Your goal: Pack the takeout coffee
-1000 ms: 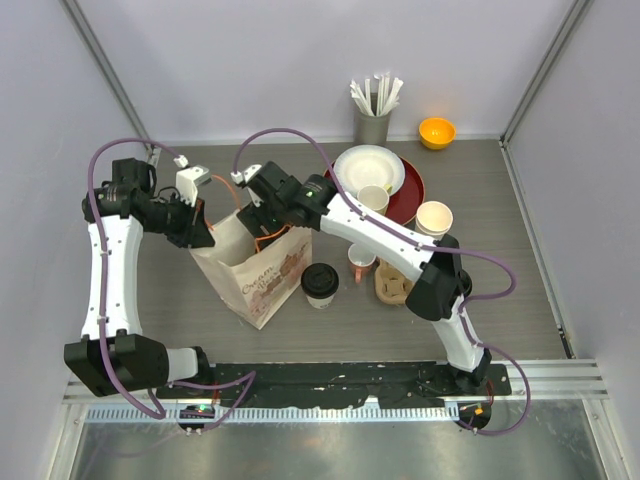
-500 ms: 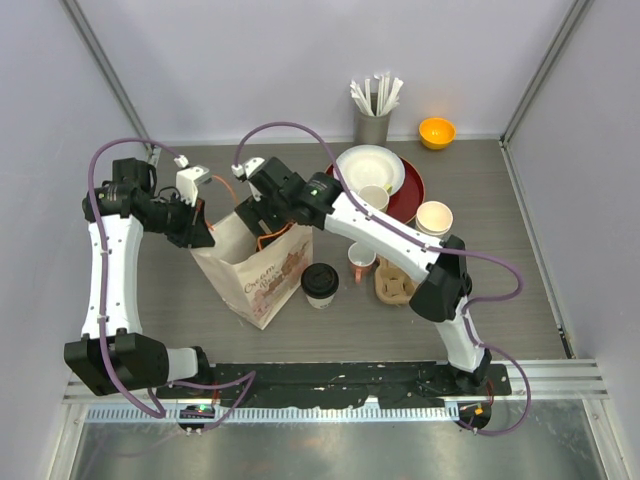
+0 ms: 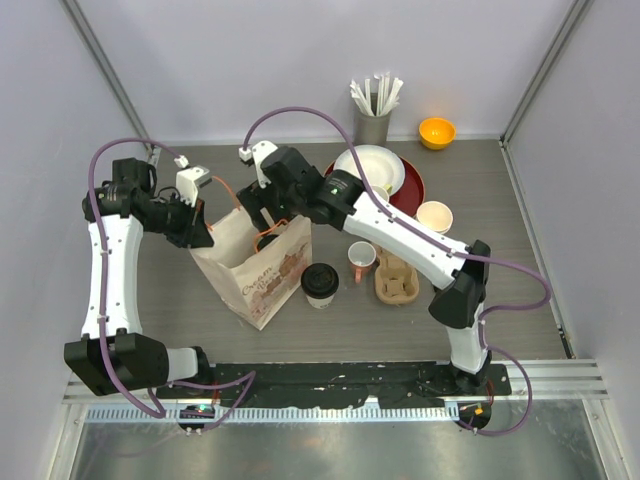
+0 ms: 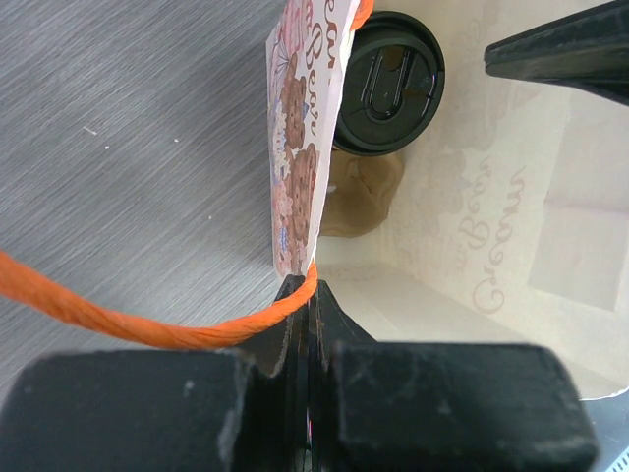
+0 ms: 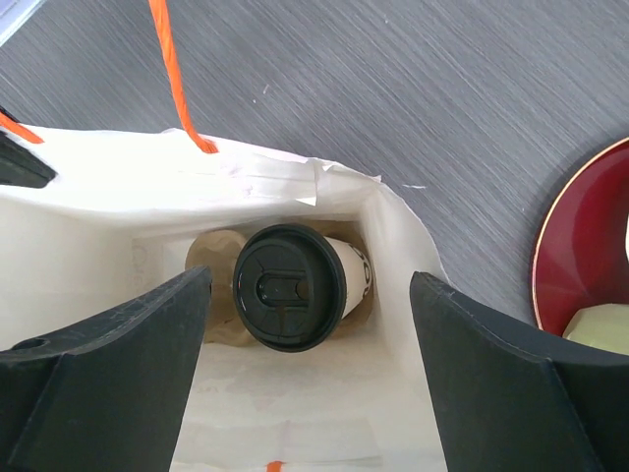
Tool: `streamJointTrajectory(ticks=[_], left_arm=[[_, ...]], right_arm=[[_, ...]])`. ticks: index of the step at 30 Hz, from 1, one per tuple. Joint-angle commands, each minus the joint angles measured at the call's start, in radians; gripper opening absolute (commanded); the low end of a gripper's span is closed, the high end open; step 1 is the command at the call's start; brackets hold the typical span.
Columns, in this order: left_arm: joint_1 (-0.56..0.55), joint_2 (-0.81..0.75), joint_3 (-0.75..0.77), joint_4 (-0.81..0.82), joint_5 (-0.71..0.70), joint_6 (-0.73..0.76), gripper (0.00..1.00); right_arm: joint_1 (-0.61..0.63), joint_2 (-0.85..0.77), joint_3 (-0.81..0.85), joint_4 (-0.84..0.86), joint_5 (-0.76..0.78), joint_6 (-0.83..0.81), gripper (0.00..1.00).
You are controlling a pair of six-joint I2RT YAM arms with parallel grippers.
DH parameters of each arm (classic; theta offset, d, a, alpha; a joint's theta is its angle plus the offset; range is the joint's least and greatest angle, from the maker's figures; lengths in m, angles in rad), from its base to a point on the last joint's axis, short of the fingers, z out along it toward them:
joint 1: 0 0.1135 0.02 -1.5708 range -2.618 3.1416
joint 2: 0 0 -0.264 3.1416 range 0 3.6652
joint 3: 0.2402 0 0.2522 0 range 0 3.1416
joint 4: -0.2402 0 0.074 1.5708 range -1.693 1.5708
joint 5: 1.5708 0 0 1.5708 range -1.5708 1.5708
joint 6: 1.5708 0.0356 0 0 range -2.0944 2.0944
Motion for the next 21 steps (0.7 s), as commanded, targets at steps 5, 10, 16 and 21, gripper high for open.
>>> streamJointTrajectory(ticks=[5, 10, 16, 21], left_arm=[[-0.003, -0.003, 0.016, -0.165, -0.014, 0.018, 0.00], [-0.003, -0.001, 0.017, -0.166, -0.014, 0.020, 0.00], [-0.004, -0.001, 0.013, -0.165, -0.016, 0.020, 0.00], [-0.003, -0.006, 0.014, -0.166, -0.016, 0.021, 0.00]], right_arm=[[0.000, -0.099, -0.054, 0.117, 0.012, 0.003, 0.88], [-0.001, -0.137, -0.096, 0.162, -0.001, 0.002, 0.88], [-0.001, -0.199, -0.176, 0.258, -0.031, -0.005, 0.88], [0.002, -0.249, -0.225, 0.315, -0.056, -0.003, 0.88]])
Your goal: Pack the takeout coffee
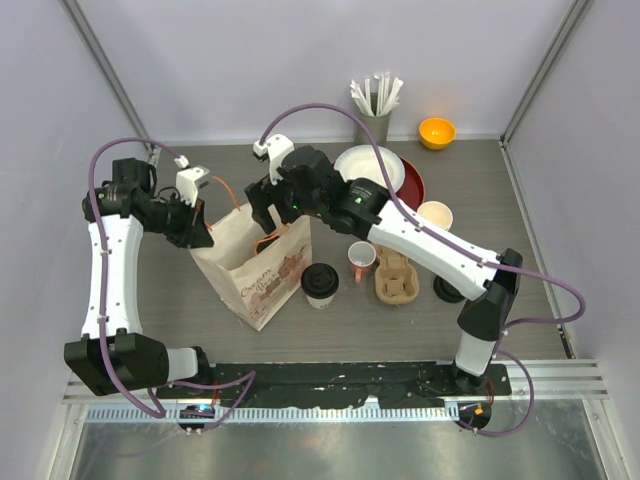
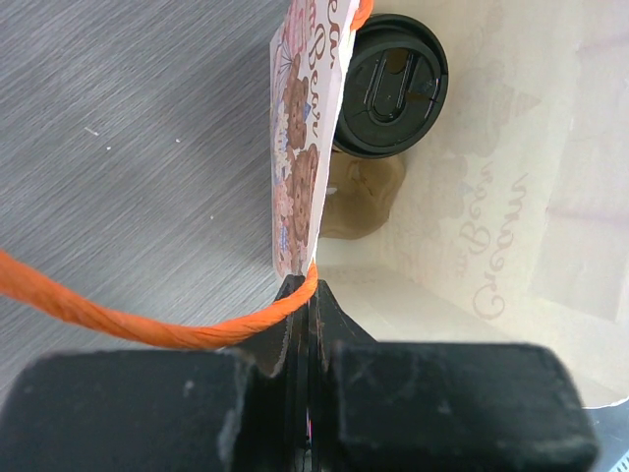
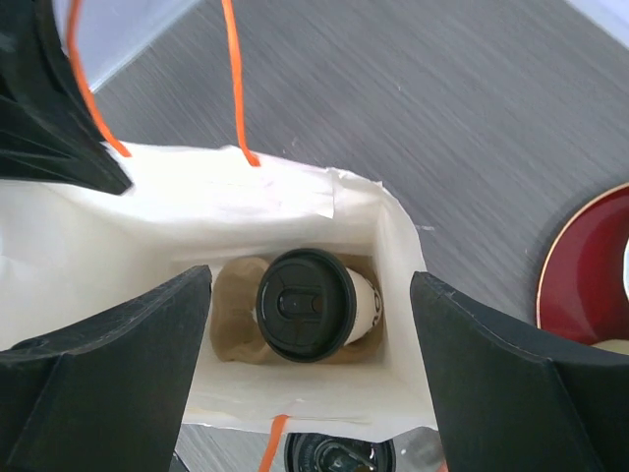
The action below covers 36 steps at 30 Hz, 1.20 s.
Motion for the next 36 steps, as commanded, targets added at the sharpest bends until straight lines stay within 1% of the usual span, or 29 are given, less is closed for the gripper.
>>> streamJointTrajectory(ticks=[1, 5, 12, 13, 16, 19, 20, 21, 23, 24, 25, 26, 28, 29, 31, 32, 33, 34, 35, 36], left_arm=[[-0.003, -0.004, 0.014, -0.167, -0.015, 0.016, 0.00], [-0.003, -0.004, 0.016, -0.169, -0.017, 0.018, 0.00], [-0.003, -0.004, 0.009, -0.166, -0.020, 0.018, 0.00], [-0.003, -0.003, 0.009, -0.164, -0.019, 0.018, 0.00], [-0.001, -0.004, 0.006, -0.161, -0.022, 0.013, 0.00], [-0.003, -0.004, 0.006, -0.158, -0.029, 0.012, 0.00], [-0.003, -0.006, 0.006, -0.155, -0.031, 0.008, 0.00], [-0.003, -0.007, 0.006, -0.153, -0.032, 0.010, 0.00], [-0.003, -0.012, 0.006, -0.150, -0.032, 0.007, 0.00], [-0.003, -0.012, 0.009, -0.149, -0.034, 0.005, 0.00], [-0.003, -0.012, 0.011, -0.149, -0.034, 0.004, 0.00], [-0.003, -0.014, 0.012, -0.149, -0.034, 0.002, 0.00], [-0.003, -0.014, 0.016, -0.147, -0.037, -0.001, 0.00], [-0.003, -0.017, 0.017, -0.147, -0.038, -0.002, 0.00], [-0.003, -0.021, 0.017, -0.144, -0.040, -0.007, 0.00], [-0.003, -0.023, 0.019, -0.144, -0.040, -0.008, 0.00], [-0.003, -0.026, 0.019, -0.144, -0.040, -0.010, 0.00], [-0.004, -0.032, 0.017, -0.143, -0.041, -0.010, 0.00], [-0.003, -0.035, 0.017, -0.141, -0.040, -0.013, 0.00], [-0.003, -0.038, 0.016, -0.140, -0.041, -0.015, 0.00]], right_arm=[[0.000, -0.095, -0.029, 0.134, -0.029, -0.001, 0.88], [0.000, -0.119, -0.043, 0.156, -0.046, 0.002, 0.88], [0.000, -0.213, -0.120, 0.266, -0.097, 0.027, 0.88], [-0.001, -0.242, -0.129, 0.280, -0.142, 0.045, 0.88], [0.000, -0.300, -0.158, 0.318, -0.175, 0.077, 0.88], [0.000, -0.375, -0.186, 0.329, -0.143, 0.097, 0.88], [-0.001, -0.394, -0.199, 0.320, -0.123, 0.100, 0.89], [0.000, -0.412, -0.205, 0.294, -0.114, 0.099, 0.93], [-0.001, -0.464, -0.231, 0.249, -0.022, 0.082, 0.97], [0.000, -0.481, -0.242, 0.196, -0.011, 0.043, 1.00], [-0.001, -0.496, -0.256, 0.170, -0.009, 0.021, 1.00], [-0.001, -0.527, -0.294, 0.144, -0.043, -0.002, 1.00], [-0.001, -0.553, -0.345, 0.076, -0.148, -0.103, 1.00], [-0.003, -0.565, -0.392, 0.058, -0.179, -0.108, 1.00], [-0.011, -0.561, -0.416, 0.018, -0.079, -0.049, 0.95], [-0.026, -0.550, -0.429, -0.001, -0.017, -0.013, 0.91], [-0.029, -0.521, -0.436, -0.045, 0.076, 0.023, 0.83], [-0.032, -0.512, -0.446, -0.057, 0.099, 0.092, 0.79], [-0.032, -0.506, -0.481, -0.061, 0.107, 0.126, 0.76], [-0.031, -0.491, -0.498, -0.058, 0.113, 0.172, 0.70]])
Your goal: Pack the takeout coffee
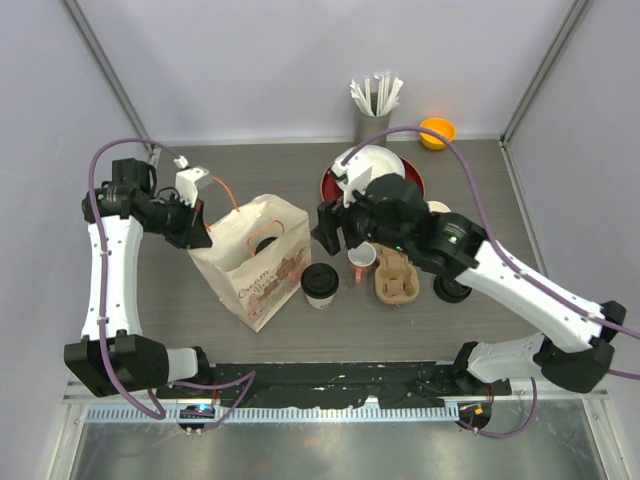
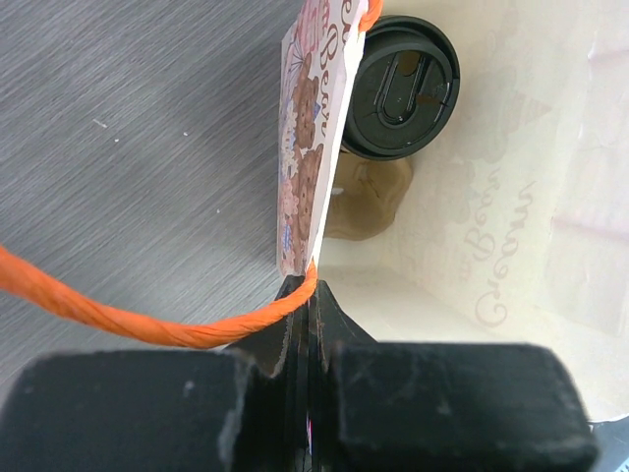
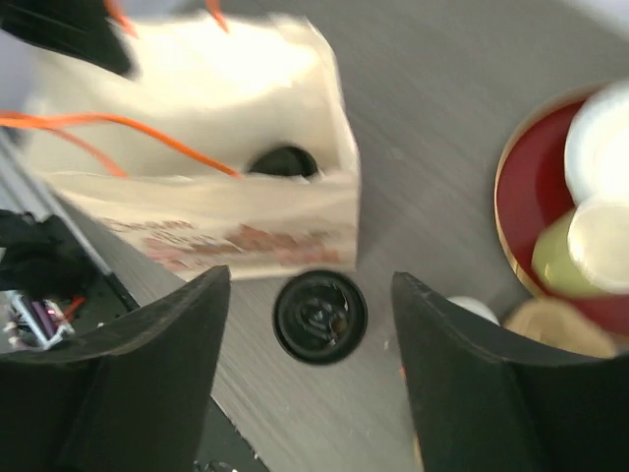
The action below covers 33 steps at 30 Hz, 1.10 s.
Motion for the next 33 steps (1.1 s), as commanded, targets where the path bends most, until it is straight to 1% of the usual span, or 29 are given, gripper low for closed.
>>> streamJointTrajectory(ticks=[1, 2, 5, 9, 13, 15, 22, 27, 30, 31, 33], left_arm=[[-0.003, -0.040, 0.014, -0.138, -0.024, -0.018, 0.00], [-0.003, -0.041, 0.016, -0.137, -0.025, -0.022, 0.00], [-0.004, -0.050, 0.016, -0.138, -0.025, -0.031, 0.00], [-0.003, -0.060, 0.016, -0.131, -0.027, -0.044, 0.00], [-0.003, -0.060, 0.014, -0.120, -0.024, -0.059, 0.00], [-0.004, -0.058, 0.014, -0.119, -0.019, -0.062, 0.00], [-0.003, -0.067, 0.012, -0.128, -0.028, -0.057, 0.00], [-0.003, -0.070, 0.012, -0.131, -0.030, -0.056, 0.00], [-0.003, -0.069, 0.012, -0.131, -0.030, -0.061, 0.00], [-0.003, -0.067, 0.012, -0.131, -0.028, -0.061, 0.00], [-0.003, -0.069, 0.012, -0.126, -0.027, -0.065, 0.00]], right_arm=[[-0.014, 0.070, -0.090, -0.088, 0.130, 0.224, 0.67], [-0.015, 0.082, -0.116, -0.092, 0.129, 0.254, 0.62], [-0.014, 0.108, -0.176, -0.086, 0.121, 0.335, 0.57], [-0.012, 0.127, -0.242, -0.071, 0.112, 0.383, 0.55], [-0.006, 0.150, -0.271, -0.054, 0.083, 0.389, 0.53], [-0.006, 0.168, -0.276, -0.039, 0.081, 0.389, 0.50], [-0.008, 0.245, -0.248, -0.052, 0.095, 0.355, 0.41], [-0.006, 0.274, -0.242, -0.065, 0.087, 0.348, 0.38], [-0.006, 0.279, -0.245, -0.063, 0.081, 0.346, 0.32], [-0.006, 0.279, -0.243, -0.063, 0.077, 0.343, 0.26], [-0.006, 0.277, -0.243, -0.062, 0.071, 0.341, 0.20]])
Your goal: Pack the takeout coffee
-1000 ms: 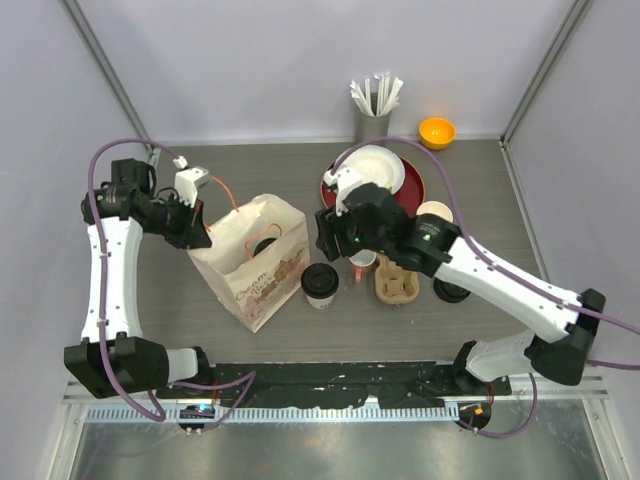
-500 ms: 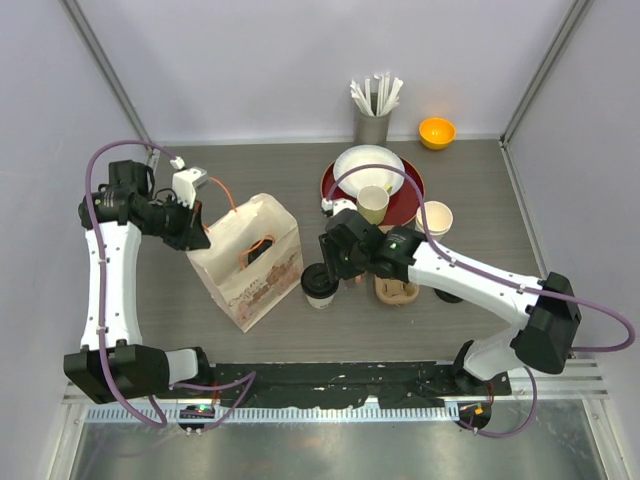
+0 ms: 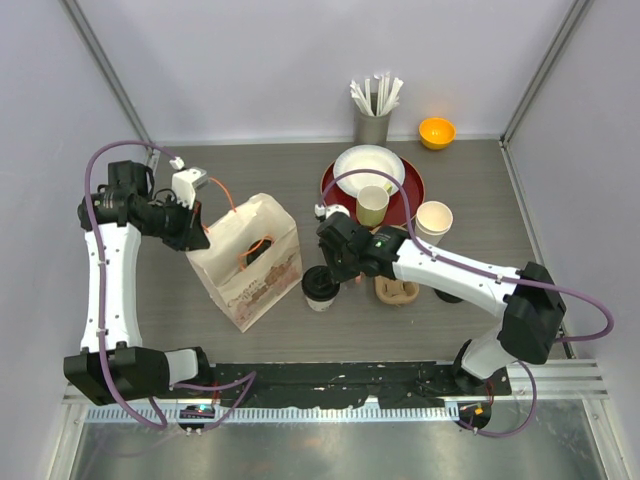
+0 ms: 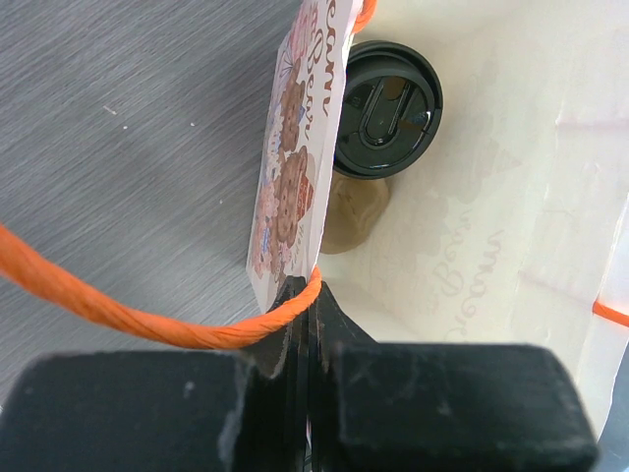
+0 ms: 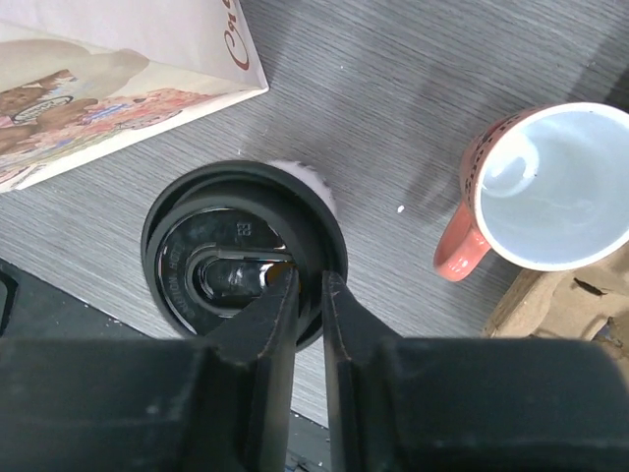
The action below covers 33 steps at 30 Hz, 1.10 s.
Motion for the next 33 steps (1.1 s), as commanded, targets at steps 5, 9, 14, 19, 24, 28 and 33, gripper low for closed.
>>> streamJointTrajectory(ticks=[5, 9, 14, 19, 24, 28, 33], left_arm=[[-0.003, -0.027, -0.006, -0.111, 0.025, -0.044, 0.00], [-0.003, -0.033, -0.038, -0.082, 0.037, -0.068, 0.00], [-0.003, -0.039, -0.044, -0.073, 0.049, -0.082, 0.00], [-0.003, -0.040, -0.038, -0.079, 0.053, -0.073, 0.00], [-0.004, -0.042, -0.038, -0.081, 0.053, -0.068, 0.00], [-0.003, -0.037, -0.034, -0.084, 0.056, -0.062, 0.00], [-0.003, -0.037, -0.029, -0.094, 0.059, -0.056, 0.00]], right_arm=[[0.004, -0.014, 0.040, 0.007, -0.019, -0.011, 0.01], [0.004, -0.025, 0.080, -0.031, -0.025, -0.032, 0.01], [0.004, -0.040, 0.214, -0.166, -0.032, -0.086, 0.01], [0.002, -0.036, 0.436, -0.367, 0.082, -0.147, 0.01], [-0.012, 0.005, 0.670, -0.459, 0.221, -0.196, 0.01], [-0.013, 0.094, 0.894, -0.499, 0.284, -0.248, 0.01], [-0.013, 0.238, 1.242, -0.524, 0.252, -0.308, 0.01]])
